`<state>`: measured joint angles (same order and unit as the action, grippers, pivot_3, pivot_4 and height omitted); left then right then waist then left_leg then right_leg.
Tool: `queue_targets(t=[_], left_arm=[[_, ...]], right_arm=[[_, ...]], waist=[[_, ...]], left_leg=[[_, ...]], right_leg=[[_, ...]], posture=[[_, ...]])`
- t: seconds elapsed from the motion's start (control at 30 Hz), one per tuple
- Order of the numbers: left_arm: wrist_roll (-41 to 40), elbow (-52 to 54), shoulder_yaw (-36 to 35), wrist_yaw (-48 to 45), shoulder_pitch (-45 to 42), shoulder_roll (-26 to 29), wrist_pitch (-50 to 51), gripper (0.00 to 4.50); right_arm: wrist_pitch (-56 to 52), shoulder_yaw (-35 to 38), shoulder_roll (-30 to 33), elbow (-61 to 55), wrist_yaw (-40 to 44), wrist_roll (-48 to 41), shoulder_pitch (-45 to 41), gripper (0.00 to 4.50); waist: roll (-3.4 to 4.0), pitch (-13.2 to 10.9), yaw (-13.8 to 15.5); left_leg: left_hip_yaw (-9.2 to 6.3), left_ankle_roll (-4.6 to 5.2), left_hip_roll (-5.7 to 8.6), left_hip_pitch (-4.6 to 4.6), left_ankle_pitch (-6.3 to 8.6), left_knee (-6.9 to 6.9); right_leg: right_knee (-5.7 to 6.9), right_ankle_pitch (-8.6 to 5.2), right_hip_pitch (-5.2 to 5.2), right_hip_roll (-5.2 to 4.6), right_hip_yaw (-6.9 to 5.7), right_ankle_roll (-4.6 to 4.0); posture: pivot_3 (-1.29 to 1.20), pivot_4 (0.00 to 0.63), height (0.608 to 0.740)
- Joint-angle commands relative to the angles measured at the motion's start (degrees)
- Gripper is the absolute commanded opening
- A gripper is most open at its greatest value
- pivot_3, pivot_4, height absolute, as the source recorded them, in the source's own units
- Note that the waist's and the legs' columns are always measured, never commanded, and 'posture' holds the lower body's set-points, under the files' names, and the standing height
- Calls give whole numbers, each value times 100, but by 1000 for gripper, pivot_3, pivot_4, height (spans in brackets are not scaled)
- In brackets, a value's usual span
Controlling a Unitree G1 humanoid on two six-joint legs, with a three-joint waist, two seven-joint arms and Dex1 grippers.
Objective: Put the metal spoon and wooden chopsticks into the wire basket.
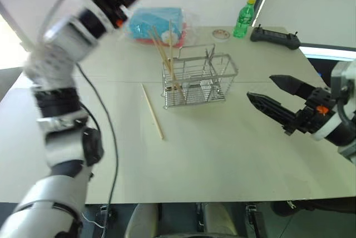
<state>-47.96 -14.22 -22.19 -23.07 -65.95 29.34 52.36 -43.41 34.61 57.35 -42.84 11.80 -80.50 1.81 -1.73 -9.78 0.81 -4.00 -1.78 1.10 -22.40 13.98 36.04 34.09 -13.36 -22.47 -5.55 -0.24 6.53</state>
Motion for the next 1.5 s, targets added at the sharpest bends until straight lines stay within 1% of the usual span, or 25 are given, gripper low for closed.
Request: queue_targets(t=[0.03, 0.07, 0.13, 0.17, 0.23, 0.27, 0.3, 0.37, 0.4, 0.5, 0.6, 0.73, 0.9, 1.1, 1.23, 1.4, 1.5], left_arm=[[633, -106, 255, 549, -13, 479, 319, 4467], [923, -122, 347, 892, 70, 599, 402, 4467], [1213, -131, 412, 1258, 145, 672, 518, 4467], [1412, -252, 401, 1703, 156, 618, 893, 4467], [1704, -329, 305, 2453, 383, 332, 1594, 4467], [1829, -237, 217, 2810, 541, 88, 1787, 4467], [1908, -153, 141, 2999, 631, -85, 1860, 4467], [2110, 14, -191, 3623, 811, -615, 2078, 4467], [2212, 121, -170, 3728, 900, -753, 2122, 4467], [2361, 173, 45, 3630, 1133, -991, 2098, 4467], [2490, -154, 82, 3541, 1166, -1153, 1908, 4467], [2624, -623, 201, 3336, 884, -1254, 1519, 4467], [2818, -1142, 485, 3120, 578, -1430, 1251, 4467], [3072, -2005, 789, 2847, 223, -1684, 776, 4467], [3236, -2470, 967, 2735, 110, -1831, 529, 4467], [3330, -2991, 960, 2752, 94, -1974, 411, 4467], [3352, -3273, 979, 2658, 95, -2051, 391, 4467]], right_arm=[[74, 183, -16, -76, 57, 70, 60, 4500], [88, 161, -48, -96, 50, 97, 86, 4500], [111, 134, -77, -115, 42, 124, 112, 4500], [127, 103, -100, -123, 13, 114, 108, 4500], [156, -24, -149, -145, -46, 115, 56, 4500], [161, -80, -163, -155, -56, 135, 34, 4500], [162, -131, -169, -156, -66, 157, 2, 4500], [166, -183, -179, -155, -87, 162, -46, 4500], [172, -193, -189, -160, -103, 159, -59, 4500], [188, -213, -248, -217, -167, 152, -53, 4500], [201, -262, -313, -295, -231, 181, -14, 4500], [220, -222, -387, -393, -344, 154, 64, 4500], [268, -142, -455, -511, -421, 242, 236, 4500], [418, -143, -590, -711, -630, 264, 415, 4500], [506, -92, -644, -794, -707, 307, 565, 4500], [605, 8, -678, -868, -824, 288, 702, 4500], [657, -50, -664, -884, -880, 294, 697, 4500]], waist=[[3, 2, -1], [2, 1, 0], [0, 0, 1], [-1, 0, 5], [-2, 0, 8], [-1, 1, 9], [1, 2, 9], [-4, -1, 11], [-11, -5, 8], [-31, -15, -11], [-20, -9, 2], [-20, -9, 10], [-23, -11, 28], [-22, -10, 72], [-22, -10, 104], [-22, -10, 145], [-14, -5, 152]], left_leg=[[0, 0, 2, 1, 0, 0], [0, 0, 4, 1, 0, 1], [0, -1, 3, 2, 0, 3], [-3, -1, 3, 2, 0, 3], [-10, -2, 2, 0, -1, 5], [-11, -2, 2, 2, -1, 6], [-12, -2, 2, 2, 0, 5], [-13, -4, 5, -1, -1, 5], [-14, -5, 4, -3, -1, 5], [-13, -8, 7, -12, -3, -3], [-8, -8, 6, -8, -2, -13], [-9, -9, 6, -6, -3, -10], [-6, -9, 9, -8, -3, 5], [1, -8, 11, -7, -2, -4], [3, -8, 8, -8, -2, -8], [4, -8, 9, -8, -2, -1], [3, -8, 9, -5, -2, 2]], right_leg=[[-2, 0, 2, -2, 0, 1], [-1, -1, 4, -3, 1, 1], [-1, 0, 4, -4, 2, 1], [0, 0, 3, -4, 2, 0], [1, 1, 3, -4, 1, 1], [1, 1, 6, -4, 1, 1], [0, 1, 7, -6, 1, 2], [0, 2, 5, -9, 1, 4], [-1, 3, 3, -9, 1, 8], [0, 11, -12, -6, 1, 19], [1, 10, -17, -6, 1, 16], [1, 2, -13, -6, 1, 0], [-7, 3, 0, -13, 1, -1], [-8, 2, -7, -17, 1, 0], [-5, 3, -13, -13, 1, 1], [-7, 3, -7, -13, 1, 1], [-7, 3, -3, -14, 1, 1]], posture=[[0, 150, 720], [0, 150, 720], [0, 150, 720], [0, 150, 720], [0, 150, 720], [0, 150, 720], [0, 150, 720], [0, 150, 720], [0, 150, 720], [0, 150, 720], [0, 150, 720], [0, 150, 720], [0, 150, 720], [0, 150, 720], [0, 150, 720], [0, 150, 720], [0, 150, 720]])
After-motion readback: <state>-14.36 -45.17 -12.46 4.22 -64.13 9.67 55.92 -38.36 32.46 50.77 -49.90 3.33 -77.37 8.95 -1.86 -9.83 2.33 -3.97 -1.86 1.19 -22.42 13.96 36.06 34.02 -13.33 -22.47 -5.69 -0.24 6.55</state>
